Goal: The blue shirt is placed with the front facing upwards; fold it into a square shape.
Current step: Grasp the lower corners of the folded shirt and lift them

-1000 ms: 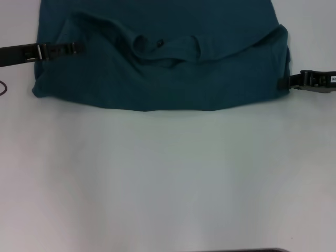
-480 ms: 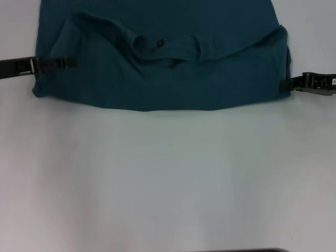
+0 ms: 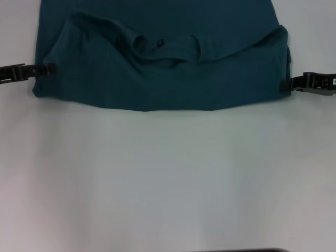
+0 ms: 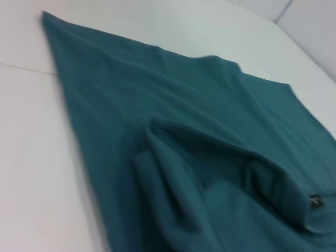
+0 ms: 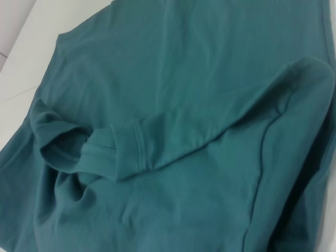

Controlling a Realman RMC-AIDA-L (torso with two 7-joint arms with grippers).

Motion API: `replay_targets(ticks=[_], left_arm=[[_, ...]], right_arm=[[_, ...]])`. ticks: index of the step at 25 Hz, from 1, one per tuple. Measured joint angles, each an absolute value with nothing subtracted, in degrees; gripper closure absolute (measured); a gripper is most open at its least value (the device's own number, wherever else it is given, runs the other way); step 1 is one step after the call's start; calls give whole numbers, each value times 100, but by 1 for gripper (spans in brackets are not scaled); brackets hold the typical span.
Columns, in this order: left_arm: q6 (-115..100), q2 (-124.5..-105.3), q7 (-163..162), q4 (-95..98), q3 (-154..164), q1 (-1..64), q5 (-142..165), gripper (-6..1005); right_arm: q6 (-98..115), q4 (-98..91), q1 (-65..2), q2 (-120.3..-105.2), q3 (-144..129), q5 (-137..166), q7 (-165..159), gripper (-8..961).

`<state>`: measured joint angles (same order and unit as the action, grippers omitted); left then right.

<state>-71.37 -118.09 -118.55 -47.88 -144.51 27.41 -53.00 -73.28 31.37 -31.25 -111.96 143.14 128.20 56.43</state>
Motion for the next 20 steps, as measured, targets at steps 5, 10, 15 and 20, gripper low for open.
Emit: replay_targets(ticks=[5,10,15,20], left_arm=[[-6855,-11810,-11811,-4601,-14427,2818,-5178,124],[-6738,-11814,-11687,-4492,-14423,2849,-5158,124],[-6591,-11841,-11631,-4452,-14417,2857,-5121,123],[-6442,-11836,-11603,-4283,-14414,2892,-5019,125]], right_arm=[[-7331,3136,-3127,-11196,14318,12821,5643,910],[-7331,3134,-3123,-11196,14329,12817,5638,908],[-7330,3141,-3131,-11197,14335,12814,5630,907],[-7322,3149,-3141,-11196,14335,12814,5616,905]])
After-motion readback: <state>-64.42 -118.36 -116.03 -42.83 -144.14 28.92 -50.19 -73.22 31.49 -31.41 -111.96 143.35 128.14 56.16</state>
